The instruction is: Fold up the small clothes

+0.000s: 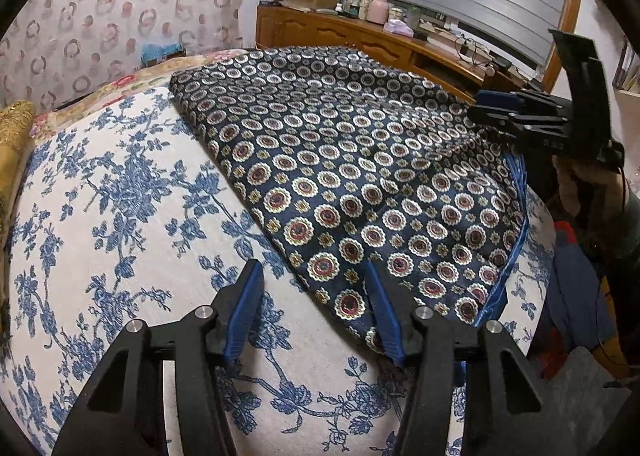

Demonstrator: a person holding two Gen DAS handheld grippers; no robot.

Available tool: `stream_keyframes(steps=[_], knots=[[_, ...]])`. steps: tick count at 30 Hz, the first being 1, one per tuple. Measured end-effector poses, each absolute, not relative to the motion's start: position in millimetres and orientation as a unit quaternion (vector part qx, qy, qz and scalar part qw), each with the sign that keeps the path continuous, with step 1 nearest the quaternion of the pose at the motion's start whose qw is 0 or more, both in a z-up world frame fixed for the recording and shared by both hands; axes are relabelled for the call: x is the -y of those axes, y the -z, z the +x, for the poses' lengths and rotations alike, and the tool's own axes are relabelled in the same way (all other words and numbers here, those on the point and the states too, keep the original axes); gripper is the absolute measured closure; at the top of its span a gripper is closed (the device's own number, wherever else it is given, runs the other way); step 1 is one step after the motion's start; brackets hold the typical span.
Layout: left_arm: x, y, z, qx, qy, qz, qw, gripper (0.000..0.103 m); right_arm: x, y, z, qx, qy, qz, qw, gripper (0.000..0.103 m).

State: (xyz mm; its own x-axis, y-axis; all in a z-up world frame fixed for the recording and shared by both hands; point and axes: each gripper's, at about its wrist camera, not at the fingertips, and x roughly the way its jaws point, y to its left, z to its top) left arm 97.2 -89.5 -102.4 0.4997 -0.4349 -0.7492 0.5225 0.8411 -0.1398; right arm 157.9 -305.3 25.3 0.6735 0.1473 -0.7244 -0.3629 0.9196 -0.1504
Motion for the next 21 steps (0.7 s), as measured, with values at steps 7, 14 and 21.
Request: stream_keyframes(steps=[7,14,21], knots=[[91,103,91,-0.419,0.296,0.046,0.857,0.058,296,-17,136,-0.385,-0.173,-0.128,0.898,0.048],[92,93,91,-0.416,0.33,0.019,0.847,0.097,289,-14,112,-0.395,-0.194,-0.124,0.889,0.048],[90,55,94,-0.37,0.326,0.004,0.87,0.098,289,-18,78,-0.408,-0.221,-0.138,0.875,0.048]])
